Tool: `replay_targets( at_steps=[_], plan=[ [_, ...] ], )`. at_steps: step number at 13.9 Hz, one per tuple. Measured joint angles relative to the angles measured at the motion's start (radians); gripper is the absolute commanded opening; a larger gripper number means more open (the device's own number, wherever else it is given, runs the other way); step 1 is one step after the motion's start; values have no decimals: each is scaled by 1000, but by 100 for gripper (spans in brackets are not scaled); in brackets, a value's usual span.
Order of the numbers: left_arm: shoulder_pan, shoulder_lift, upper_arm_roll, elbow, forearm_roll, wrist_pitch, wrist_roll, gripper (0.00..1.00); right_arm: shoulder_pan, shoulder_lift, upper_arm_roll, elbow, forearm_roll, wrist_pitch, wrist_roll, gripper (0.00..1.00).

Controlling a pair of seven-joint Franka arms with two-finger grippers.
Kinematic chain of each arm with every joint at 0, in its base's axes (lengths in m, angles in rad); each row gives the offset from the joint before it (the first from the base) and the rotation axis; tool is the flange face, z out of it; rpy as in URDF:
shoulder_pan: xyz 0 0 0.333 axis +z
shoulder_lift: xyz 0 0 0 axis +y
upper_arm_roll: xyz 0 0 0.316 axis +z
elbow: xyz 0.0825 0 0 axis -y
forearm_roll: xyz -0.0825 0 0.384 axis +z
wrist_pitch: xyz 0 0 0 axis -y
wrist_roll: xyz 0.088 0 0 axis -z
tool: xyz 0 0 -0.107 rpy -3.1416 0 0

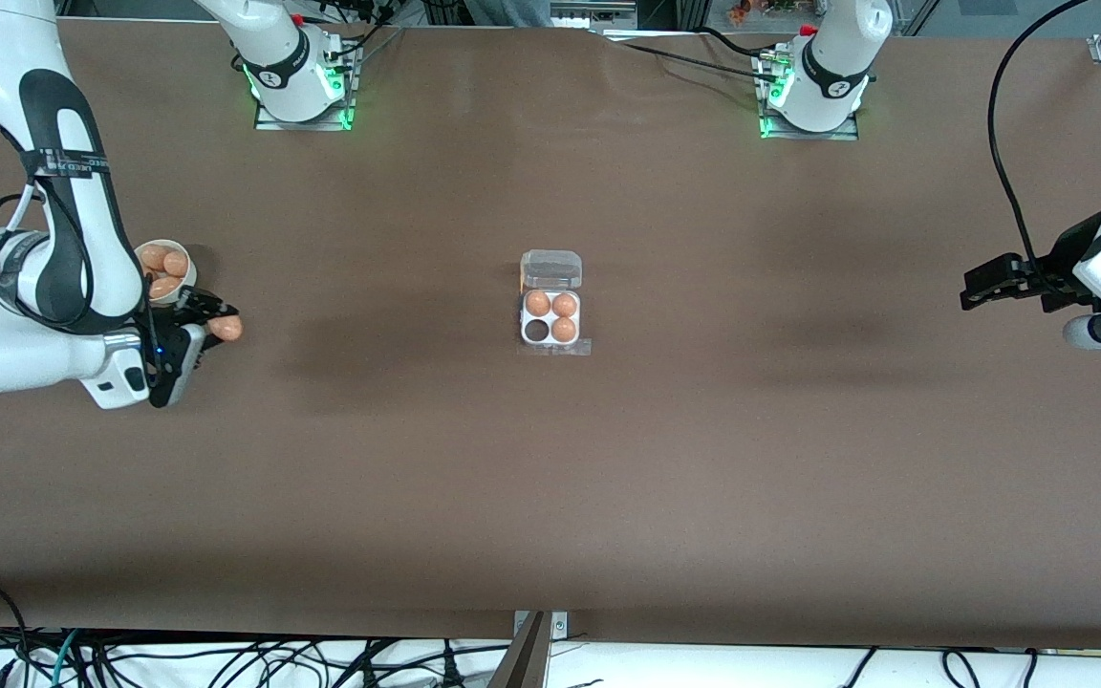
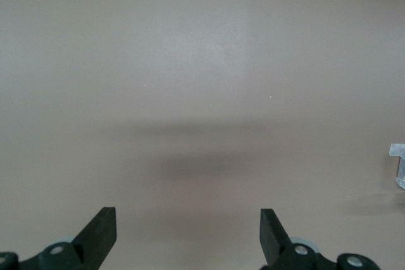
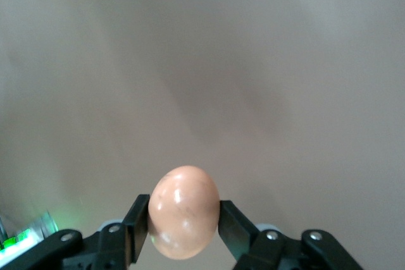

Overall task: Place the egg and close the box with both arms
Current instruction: 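Carry the egg with the right gripper to the plastic egg box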

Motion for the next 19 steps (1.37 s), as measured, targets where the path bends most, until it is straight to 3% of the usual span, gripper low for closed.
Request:
replay_targets(
  at_steps=[3,12,15,19],
  plan=[
    [0,0,0,0,0,0,0,100,0,2,23,36,64,-39,-21,29],
    [0,0,0,0,0,0,0,100,-25,-8,23,64,510,-55,-182,29],
    [0,0,0,0,0,0,0,100,-23,-19,66,52,601,1,-224,29],
    [0,0,0,0,0,0,0,100,54,35,94,9,819,100,-388,29]
  ],
)
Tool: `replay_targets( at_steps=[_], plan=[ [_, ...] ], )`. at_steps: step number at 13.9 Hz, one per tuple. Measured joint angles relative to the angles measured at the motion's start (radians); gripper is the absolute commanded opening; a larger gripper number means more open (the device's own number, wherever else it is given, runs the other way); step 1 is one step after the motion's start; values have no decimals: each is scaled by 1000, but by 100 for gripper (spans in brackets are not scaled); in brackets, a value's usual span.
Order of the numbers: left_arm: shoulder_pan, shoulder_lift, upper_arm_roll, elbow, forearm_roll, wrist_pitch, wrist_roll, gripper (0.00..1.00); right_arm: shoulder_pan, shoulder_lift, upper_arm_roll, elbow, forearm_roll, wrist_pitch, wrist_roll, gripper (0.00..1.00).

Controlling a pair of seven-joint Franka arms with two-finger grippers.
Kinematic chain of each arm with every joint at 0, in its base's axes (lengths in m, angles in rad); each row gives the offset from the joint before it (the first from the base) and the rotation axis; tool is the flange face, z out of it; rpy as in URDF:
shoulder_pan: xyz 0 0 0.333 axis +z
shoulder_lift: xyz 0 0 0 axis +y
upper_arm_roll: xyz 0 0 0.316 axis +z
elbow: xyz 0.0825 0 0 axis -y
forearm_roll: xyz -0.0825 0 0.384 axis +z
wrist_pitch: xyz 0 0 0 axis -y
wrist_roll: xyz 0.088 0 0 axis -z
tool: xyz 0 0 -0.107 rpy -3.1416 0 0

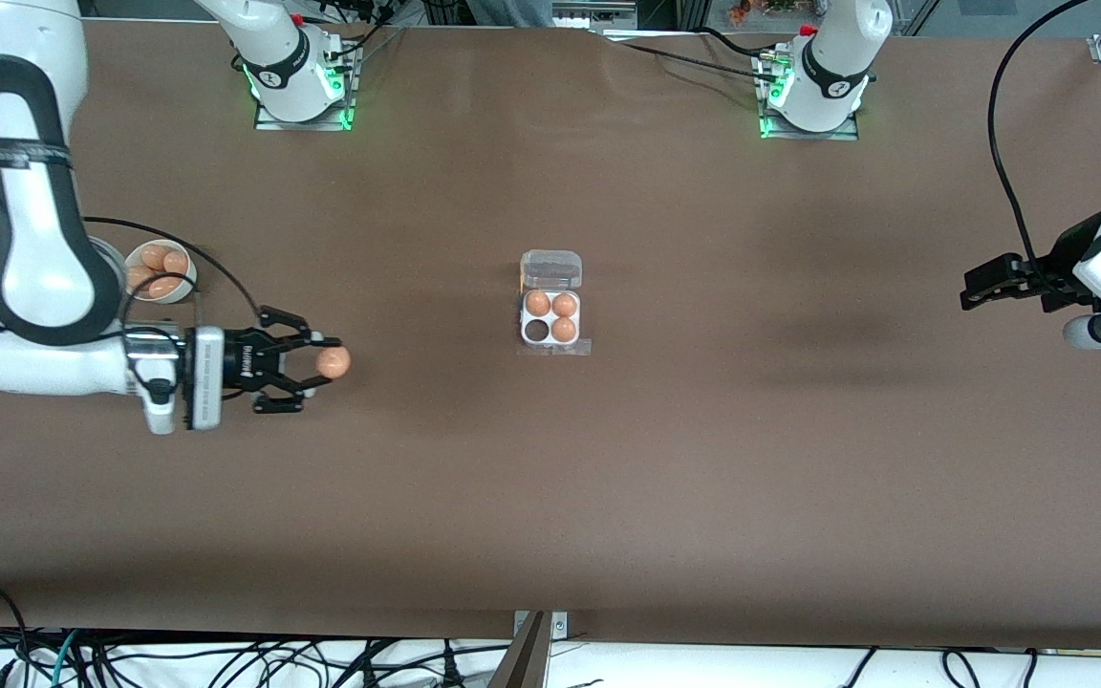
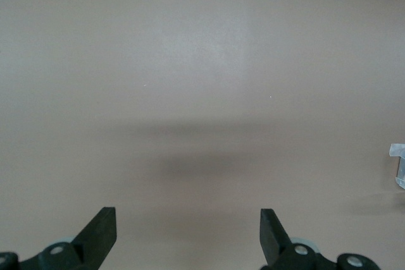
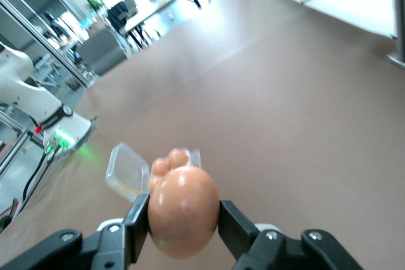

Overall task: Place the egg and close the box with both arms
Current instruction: 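Carry the egg with the right gripper to the plastic egg box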

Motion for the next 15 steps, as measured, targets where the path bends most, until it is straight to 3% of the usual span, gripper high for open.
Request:
replay_targets(
  at_steps=[4,15],
  plan=[
    [0,0,0,0,0,0,0,100,124,70,3,-4,116,114,-149,28],
    [17,5,6,1,0,1,0,100,322,185,4,-14,201,302,-375,28]
  ],
)
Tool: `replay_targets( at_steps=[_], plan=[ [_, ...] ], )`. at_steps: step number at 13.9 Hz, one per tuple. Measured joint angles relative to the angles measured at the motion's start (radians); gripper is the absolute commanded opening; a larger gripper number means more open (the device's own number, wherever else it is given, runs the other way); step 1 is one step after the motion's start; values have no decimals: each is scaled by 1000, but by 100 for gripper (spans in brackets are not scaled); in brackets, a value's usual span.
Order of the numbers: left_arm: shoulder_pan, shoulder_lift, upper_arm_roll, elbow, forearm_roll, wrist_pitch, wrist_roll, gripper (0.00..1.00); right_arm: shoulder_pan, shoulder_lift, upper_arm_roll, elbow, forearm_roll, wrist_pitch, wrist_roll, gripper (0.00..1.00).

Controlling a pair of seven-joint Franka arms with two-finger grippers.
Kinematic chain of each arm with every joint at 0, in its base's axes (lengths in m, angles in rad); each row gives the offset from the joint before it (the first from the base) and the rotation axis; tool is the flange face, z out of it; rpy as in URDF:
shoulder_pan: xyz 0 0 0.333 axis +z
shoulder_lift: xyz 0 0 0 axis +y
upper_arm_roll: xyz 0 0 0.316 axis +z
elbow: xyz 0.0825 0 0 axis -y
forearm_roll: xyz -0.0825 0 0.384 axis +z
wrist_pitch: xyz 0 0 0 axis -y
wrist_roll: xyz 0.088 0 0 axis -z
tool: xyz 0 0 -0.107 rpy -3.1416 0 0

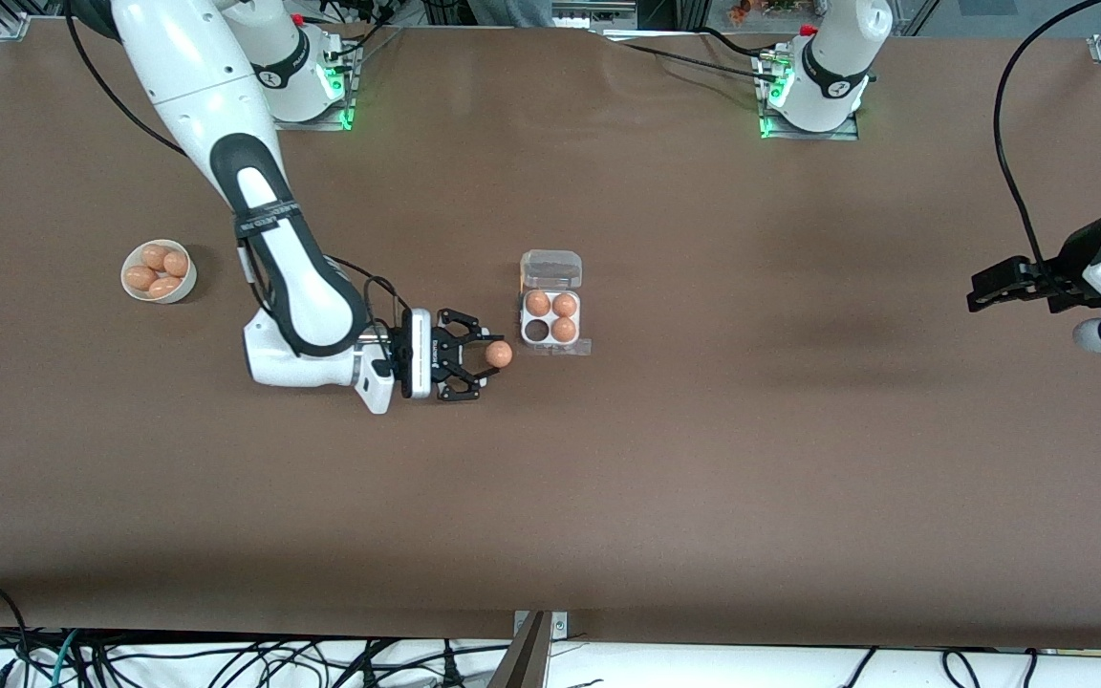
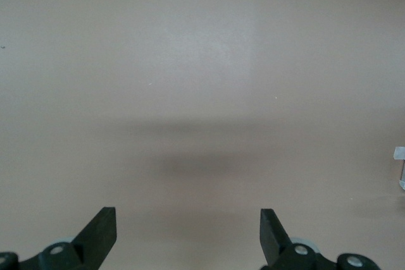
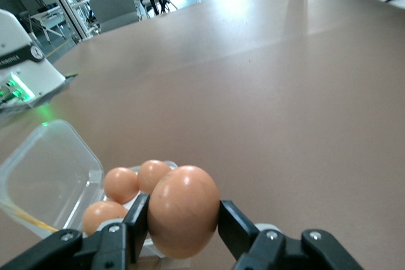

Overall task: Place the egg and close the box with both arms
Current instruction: 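Carry the egg with the right gripper to the plastic egg box, then lower the egg into the empty box slot and open the right gripper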

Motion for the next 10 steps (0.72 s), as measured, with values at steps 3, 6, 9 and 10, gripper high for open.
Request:
replay_targets(
  at_steps=[3,6,9,10],
  plan=[
    [2,0,-1,13,0,1,0,100,55,18,1,0,40,54,-8,28],
    [2,0,-2,17,0,1,0,100,93,18,1,1,45,74,-8,28],
    [2,0,-2,17,0,1,0,100,103,18,1,-5,45,78,-12,28],
    [2,0,-2,17,0,1,0,100,104,19,1,-12,45,78,-15,28]
  ],
)
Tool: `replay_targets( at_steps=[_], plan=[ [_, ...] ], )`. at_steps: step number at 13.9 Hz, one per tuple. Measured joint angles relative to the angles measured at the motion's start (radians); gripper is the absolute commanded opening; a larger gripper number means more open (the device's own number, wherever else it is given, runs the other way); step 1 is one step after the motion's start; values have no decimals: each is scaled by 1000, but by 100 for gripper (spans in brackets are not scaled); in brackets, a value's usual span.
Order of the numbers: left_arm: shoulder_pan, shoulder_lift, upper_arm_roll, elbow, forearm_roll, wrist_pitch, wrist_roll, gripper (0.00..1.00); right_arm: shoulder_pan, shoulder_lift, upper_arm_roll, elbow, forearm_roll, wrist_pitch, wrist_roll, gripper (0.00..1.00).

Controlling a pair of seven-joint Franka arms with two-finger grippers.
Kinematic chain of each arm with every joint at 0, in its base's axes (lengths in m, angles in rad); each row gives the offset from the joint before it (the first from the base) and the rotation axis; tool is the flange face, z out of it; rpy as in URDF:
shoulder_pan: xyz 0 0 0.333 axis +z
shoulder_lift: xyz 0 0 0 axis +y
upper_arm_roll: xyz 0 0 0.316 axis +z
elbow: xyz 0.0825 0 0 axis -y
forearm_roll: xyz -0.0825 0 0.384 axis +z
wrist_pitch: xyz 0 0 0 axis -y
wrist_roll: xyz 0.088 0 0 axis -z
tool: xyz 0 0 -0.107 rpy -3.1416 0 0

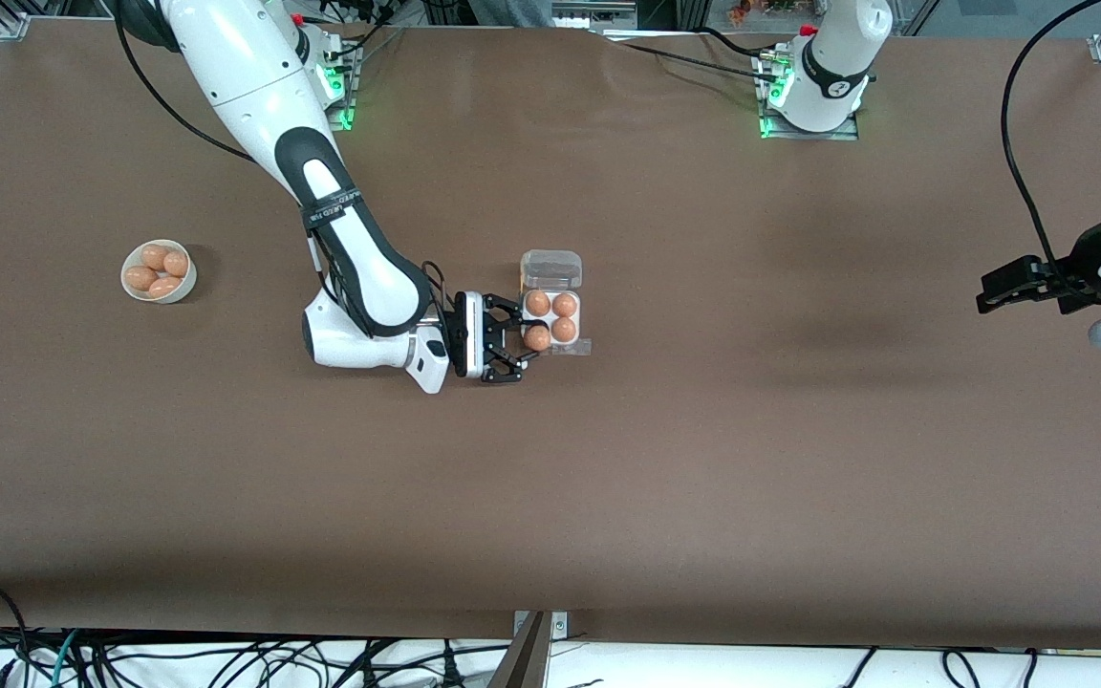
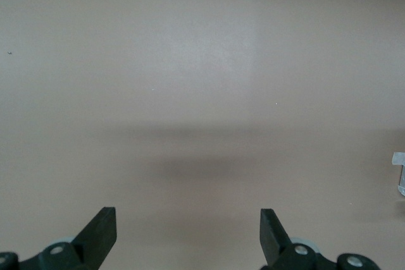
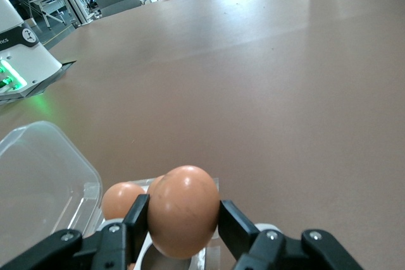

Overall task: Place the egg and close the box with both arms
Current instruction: 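Lower the egg into the empty box slot and open the right gripper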

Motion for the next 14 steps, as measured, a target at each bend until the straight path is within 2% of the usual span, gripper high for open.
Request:
replay_targets(
  at_steps=[8,9,10,14],
  plan=[
    [0,0,0,0,0,0,0,100,25,1,0,-40,0,-1,-7,30],
    [0,0,0,0,0,0,0,100,27,1,0,-41,0,-1,-7,54],
    [0,0,0,0,0,0,0,100,27,1,0,-41,0,-1,-7,100],
    [0,0,0,0,0,0,0,100,25,1,-1,-40,2,-1,-7,100]
  ],
)
